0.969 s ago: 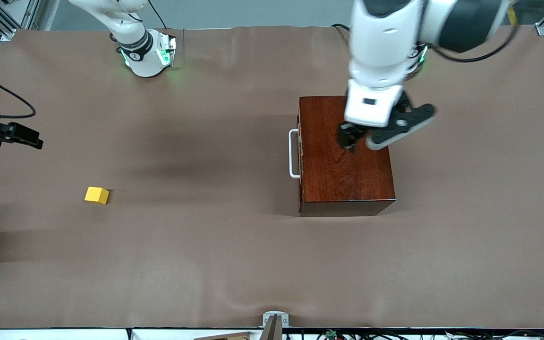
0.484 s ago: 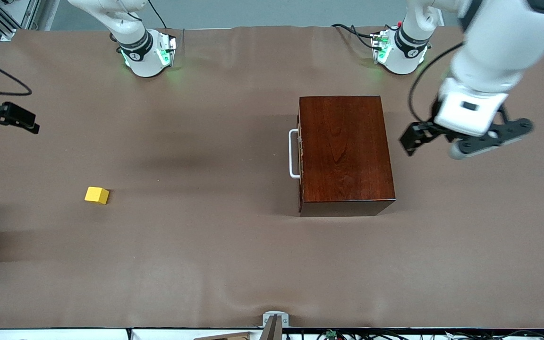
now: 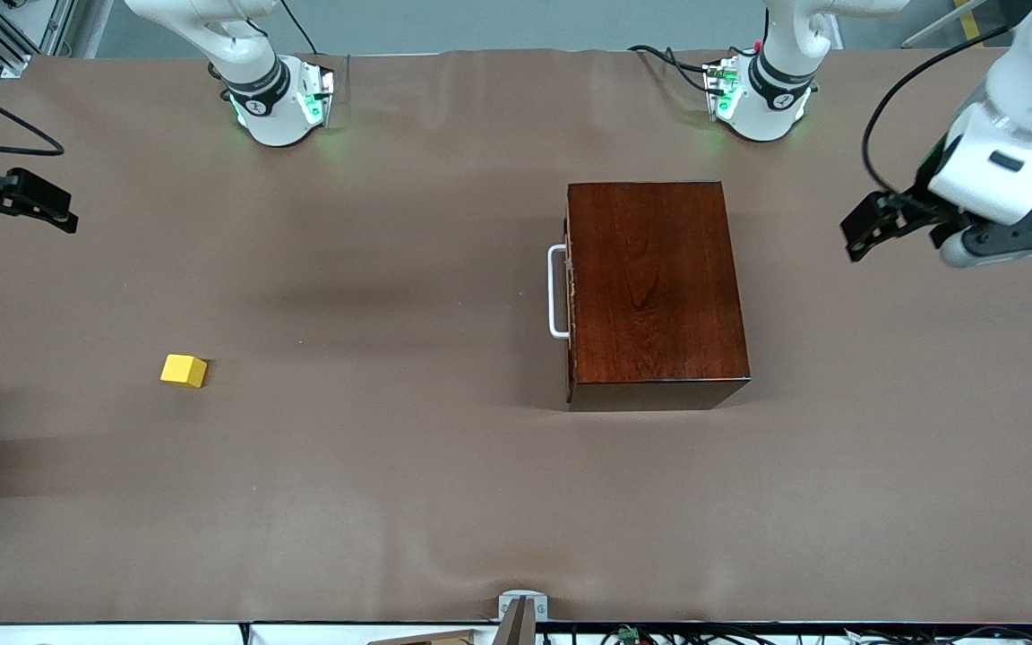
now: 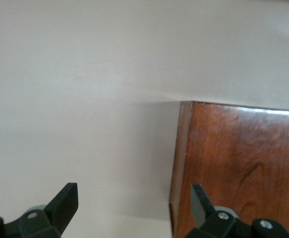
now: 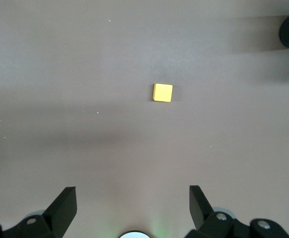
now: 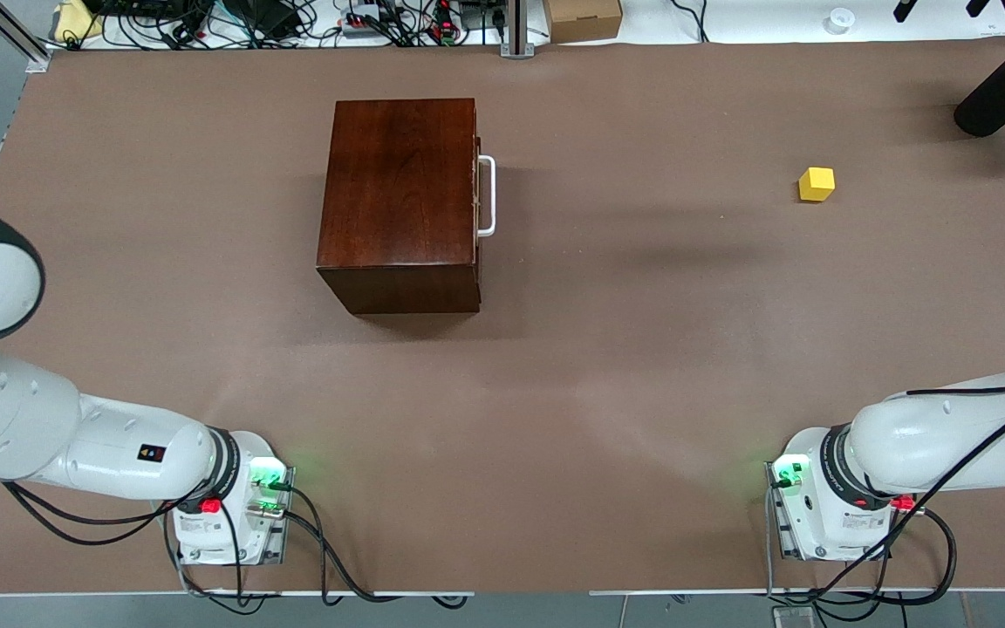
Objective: Open drawer, take yellow block, close drawer
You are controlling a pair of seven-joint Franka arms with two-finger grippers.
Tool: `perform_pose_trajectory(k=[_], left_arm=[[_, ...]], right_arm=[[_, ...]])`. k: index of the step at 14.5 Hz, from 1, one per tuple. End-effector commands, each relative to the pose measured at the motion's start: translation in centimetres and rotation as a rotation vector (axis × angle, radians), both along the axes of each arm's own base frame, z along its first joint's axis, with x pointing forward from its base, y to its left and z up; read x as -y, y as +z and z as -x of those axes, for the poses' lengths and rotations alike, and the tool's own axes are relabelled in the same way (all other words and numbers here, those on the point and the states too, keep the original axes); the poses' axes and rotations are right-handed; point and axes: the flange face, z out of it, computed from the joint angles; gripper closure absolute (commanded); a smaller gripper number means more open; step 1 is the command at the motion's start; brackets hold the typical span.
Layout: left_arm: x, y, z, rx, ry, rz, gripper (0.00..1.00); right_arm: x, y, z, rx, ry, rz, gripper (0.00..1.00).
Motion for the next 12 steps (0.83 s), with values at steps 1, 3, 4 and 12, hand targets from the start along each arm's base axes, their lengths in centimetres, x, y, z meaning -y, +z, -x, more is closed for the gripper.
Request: perform_pose_trajectory(k=[1,3,4,12], left_arm=[[-1.9,0.3,2.4,-0.015,-0.068,0.024,0.00],[-2.8,0.5,3.3,-0.016,-0.099,0.013,0.00],[-3.4,0.4,3.8,-0.021,-0.112,0.006,0.00],[-5.8,1.1,4.8,-0.015,-0.130,0.025,0.00]], right_arm=[[2.7,0.3,0.7,0.000,0.067,-0.049,0.00],[5.5,0.1,1.2,0.008,0.054,-0.136,0.00],[5.8,0.2,1.3,0.011,0.048,-0.137,0.00],[4.9,0.7,2.2,0.033,0.068,-0.085,0.00]])
